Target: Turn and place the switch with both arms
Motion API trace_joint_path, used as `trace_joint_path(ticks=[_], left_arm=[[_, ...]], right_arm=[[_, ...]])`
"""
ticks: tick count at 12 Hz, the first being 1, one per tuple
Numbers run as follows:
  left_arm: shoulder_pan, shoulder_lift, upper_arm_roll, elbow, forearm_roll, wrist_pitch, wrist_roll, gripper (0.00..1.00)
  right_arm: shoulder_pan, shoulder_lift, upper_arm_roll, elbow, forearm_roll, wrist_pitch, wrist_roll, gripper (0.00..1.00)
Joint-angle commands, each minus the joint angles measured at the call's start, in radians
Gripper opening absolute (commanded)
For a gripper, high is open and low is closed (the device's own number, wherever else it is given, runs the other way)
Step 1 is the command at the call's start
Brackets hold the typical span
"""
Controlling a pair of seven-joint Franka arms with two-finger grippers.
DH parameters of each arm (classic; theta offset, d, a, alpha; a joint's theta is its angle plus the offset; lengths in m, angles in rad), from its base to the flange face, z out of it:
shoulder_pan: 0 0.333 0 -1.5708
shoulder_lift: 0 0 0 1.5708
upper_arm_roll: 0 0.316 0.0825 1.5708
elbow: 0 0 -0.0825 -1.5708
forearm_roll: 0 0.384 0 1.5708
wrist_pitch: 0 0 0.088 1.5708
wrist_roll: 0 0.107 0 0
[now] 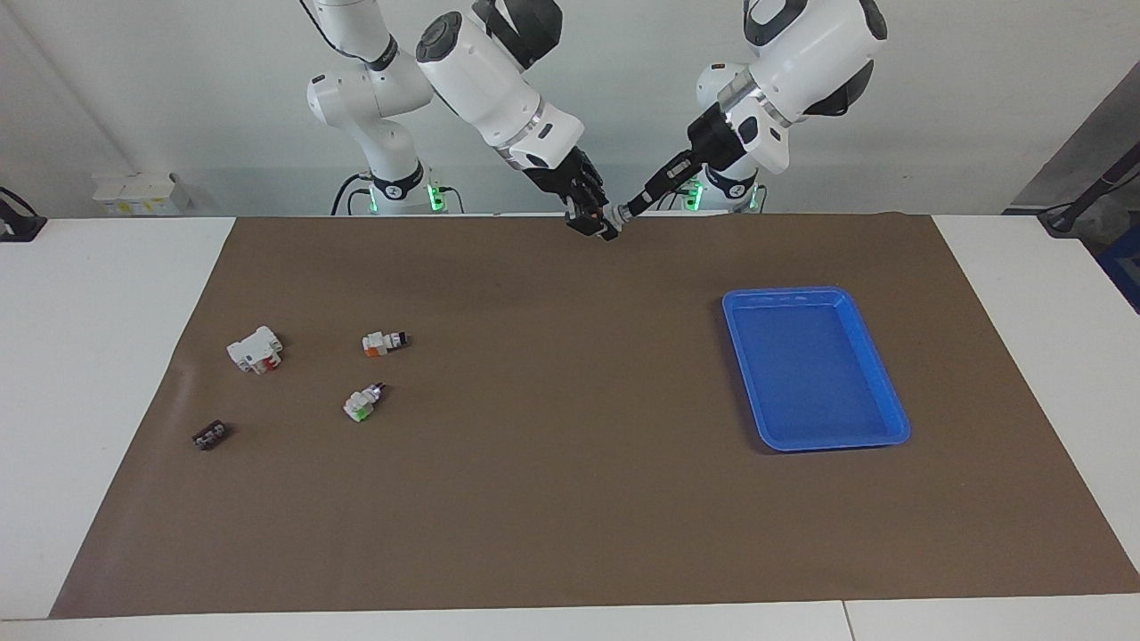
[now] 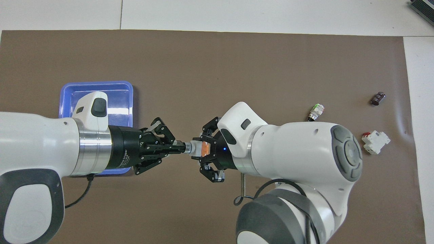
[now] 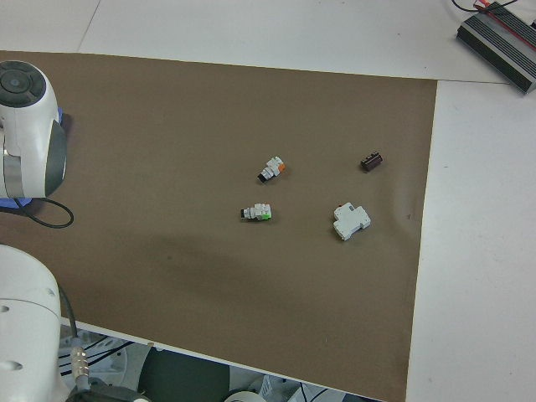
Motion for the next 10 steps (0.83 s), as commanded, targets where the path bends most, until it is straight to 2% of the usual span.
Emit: trace_joint_path(ticks=[1,4,10], left_arm=[[-0.021,-0.003,0.01,-0.007,-0.012,-0.004,0.141,0.0],[-0.019,-0.005,0.012,-0.008,0.002,-0.014,0.581,0.0],[-0.01,-0.005,0.018,0.003,0.068,-0.028,1.121,0.0]], right_arm=[[-0.004,0.003,0.006,0.009,0.011,0.002,0.015,0.0],[-0.004,0.003,0.006,0.009,0.011,0.002,0.015,0.0],[-0.004,0.003,0.006,0.009,0.011,0.002,0.015,0.0]])
